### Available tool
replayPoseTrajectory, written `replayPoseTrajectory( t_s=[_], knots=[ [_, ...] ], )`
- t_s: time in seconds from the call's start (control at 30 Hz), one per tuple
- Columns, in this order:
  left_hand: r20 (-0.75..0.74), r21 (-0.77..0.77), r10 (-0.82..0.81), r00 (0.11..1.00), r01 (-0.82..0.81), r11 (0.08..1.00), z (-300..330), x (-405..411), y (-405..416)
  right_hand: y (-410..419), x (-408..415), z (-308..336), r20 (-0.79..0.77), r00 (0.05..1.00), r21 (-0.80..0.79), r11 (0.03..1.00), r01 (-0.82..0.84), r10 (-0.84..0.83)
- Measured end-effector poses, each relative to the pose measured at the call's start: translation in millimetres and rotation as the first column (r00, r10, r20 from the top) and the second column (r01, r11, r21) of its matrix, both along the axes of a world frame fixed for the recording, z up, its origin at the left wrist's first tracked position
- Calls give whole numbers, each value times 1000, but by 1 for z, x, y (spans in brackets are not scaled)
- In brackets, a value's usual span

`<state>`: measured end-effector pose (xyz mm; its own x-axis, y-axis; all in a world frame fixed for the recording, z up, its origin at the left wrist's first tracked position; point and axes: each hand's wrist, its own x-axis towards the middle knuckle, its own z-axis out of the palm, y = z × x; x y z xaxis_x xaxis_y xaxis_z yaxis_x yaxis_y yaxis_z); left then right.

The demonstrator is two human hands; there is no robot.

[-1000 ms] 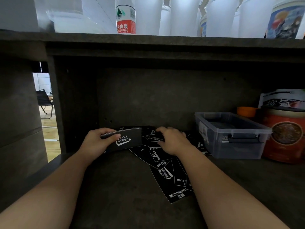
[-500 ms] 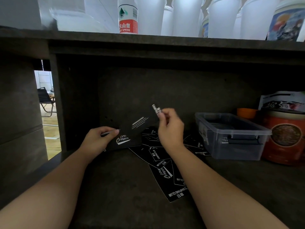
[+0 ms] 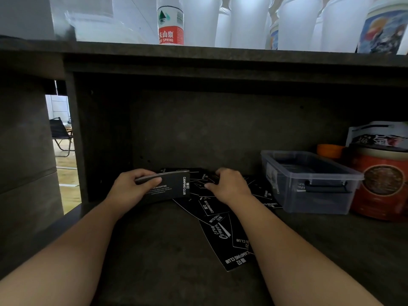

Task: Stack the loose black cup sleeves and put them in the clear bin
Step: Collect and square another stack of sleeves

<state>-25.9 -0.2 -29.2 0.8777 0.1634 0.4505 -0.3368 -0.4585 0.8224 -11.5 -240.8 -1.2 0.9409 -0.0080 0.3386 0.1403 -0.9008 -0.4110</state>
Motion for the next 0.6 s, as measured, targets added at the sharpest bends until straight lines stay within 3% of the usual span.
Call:
replayPoseTrajectory(
  t_s=[0.1, 0.3, 0.37, 0.4, 0.47, 0.5, 0.53, 0.6],
  knots=[
    [1, 5, -2, 1000, 2, 1000, 0, 0, 1, -7, 3, -1, -159, 986, -117, 993, 30, -49],
    [-6, 2, -9, 1000, 9, 1000, -1, 3, 3, -1, 0, 3, -53, 998, -135, 991, 26, -33],
    [-4, 3, -9, 1000, 9, 1000, -1, 3, 3, 0, -4, 6, 120, 992, -90, 995, 45, -34],
    [-6, 0, -9, 1000, 9, 1000, -1, 3, 3, 1, -4, 8, 283, 958, -31, 998, 47, -36],
    [-9, -14, -12, 1000, 12, 1000, -1, 3, 3, 1, -5, 15, 626, 777, 143, 989, -30, -67],
    [-10, -20, -15, 1000, 15, 1000, -1, 3, 3, 2, -7, 19, 718, 688, 224, 971, -85, -105],
    [-9, -23, -18, 1000, 18, 1000, -1, 3, 3, 3, -9, 22, 742, 657, 300, 943, -147, -134],
    [-5, -24, -19, 1000, 19, 1000, -1, 3, 3, 4, -8, 24, 668, 733, 450, 856, -256, -132]
  ],
)
